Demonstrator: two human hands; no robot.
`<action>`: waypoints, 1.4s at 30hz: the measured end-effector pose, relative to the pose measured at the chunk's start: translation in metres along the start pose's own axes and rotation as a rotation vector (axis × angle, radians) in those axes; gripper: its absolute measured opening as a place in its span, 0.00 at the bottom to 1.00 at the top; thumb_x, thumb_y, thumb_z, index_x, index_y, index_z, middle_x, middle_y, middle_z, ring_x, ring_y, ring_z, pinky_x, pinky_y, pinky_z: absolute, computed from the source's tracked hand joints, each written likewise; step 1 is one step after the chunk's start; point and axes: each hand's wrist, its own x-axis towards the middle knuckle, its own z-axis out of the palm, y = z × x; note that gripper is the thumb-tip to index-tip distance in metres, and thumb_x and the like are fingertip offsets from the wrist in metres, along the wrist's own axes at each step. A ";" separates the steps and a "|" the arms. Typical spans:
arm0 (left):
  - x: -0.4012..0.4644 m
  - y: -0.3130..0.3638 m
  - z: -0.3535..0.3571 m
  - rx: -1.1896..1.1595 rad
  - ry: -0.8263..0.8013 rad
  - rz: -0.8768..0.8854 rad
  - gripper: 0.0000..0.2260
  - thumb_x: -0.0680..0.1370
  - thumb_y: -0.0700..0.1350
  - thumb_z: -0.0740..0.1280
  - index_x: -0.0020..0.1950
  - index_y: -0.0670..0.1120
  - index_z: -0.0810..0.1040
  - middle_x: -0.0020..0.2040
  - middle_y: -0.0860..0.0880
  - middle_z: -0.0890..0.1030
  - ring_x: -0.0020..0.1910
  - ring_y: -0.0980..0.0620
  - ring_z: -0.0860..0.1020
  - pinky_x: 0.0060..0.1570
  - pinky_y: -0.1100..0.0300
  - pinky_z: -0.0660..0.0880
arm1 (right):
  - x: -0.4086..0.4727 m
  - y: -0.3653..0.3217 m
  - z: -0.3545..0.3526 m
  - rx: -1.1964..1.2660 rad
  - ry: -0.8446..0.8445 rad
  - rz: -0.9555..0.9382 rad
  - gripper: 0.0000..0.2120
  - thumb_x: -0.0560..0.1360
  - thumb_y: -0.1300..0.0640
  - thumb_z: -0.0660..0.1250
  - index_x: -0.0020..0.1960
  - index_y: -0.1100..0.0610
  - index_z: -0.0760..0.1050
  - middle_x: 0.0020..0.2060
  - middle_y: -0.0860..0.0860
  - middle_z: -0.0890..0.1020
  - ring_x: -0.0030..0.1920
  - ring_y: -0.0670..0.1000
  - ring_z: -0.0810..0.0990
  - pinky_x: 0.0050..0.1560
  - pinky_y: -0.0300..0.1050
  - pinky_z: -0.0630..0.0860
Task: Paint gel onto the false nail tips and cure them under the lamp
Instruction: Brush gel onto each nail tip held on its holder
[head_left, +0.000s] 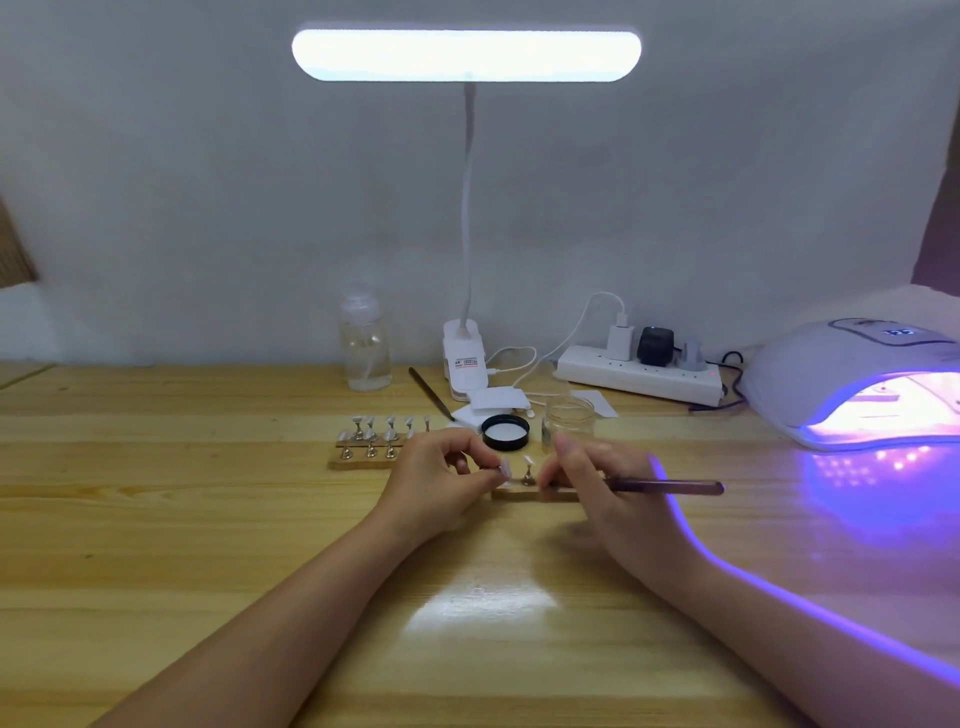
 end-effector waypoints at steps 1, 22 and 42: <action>0.000 0.000 0.000 -0.003 0.001 -0.001 0.12 0.67 0.35 0.74 0.30 0.50 0.77 0.28 0.58 0.77 0.27 0.61 0.67 0.32 0.71 0.66 | 0.000 0.001 -0.001 -0.040 0.026 -0.022 0.17 0.78 0.50 0.59 0.33 0.52 0.77 0.32 0.45 0.81 0.37 0.43 0.80 0.42 0.34 0.74; 0.000 -0.001 0.000 0.020 -0.002 0.024 0.11 0.67 0.36 0.74 0.30 0.50 0.77 0.29 0.57 0.76 0.27 0.60 0.66 0.32 0.71 0.66 | 0.002 0.000 -0.001 -0.095 0.015 -0.018 0.18 0.75 0.46 0.58 0.35 0.54 0.79 0.34 0.45 0.82 0.40 0.41 0.80 0.45 0.36 0.74; -0.001 0.000 0.000 -0.020 0.014 -0.011 0.07 0.66 0.37 0.75 0.32 0.48 0.81 0.26 0.54 0.73 0.27 0.57 0.64 0.30 0.69 0.62 | 0.001 0.000 0.002 0.028 -0.049 -0.012 0.16 0.75 0.51 0.59 0.32 0.51 0.78 0.30 0.47 0.82 0.34 0.43 0.81 0.41 0.37 0.77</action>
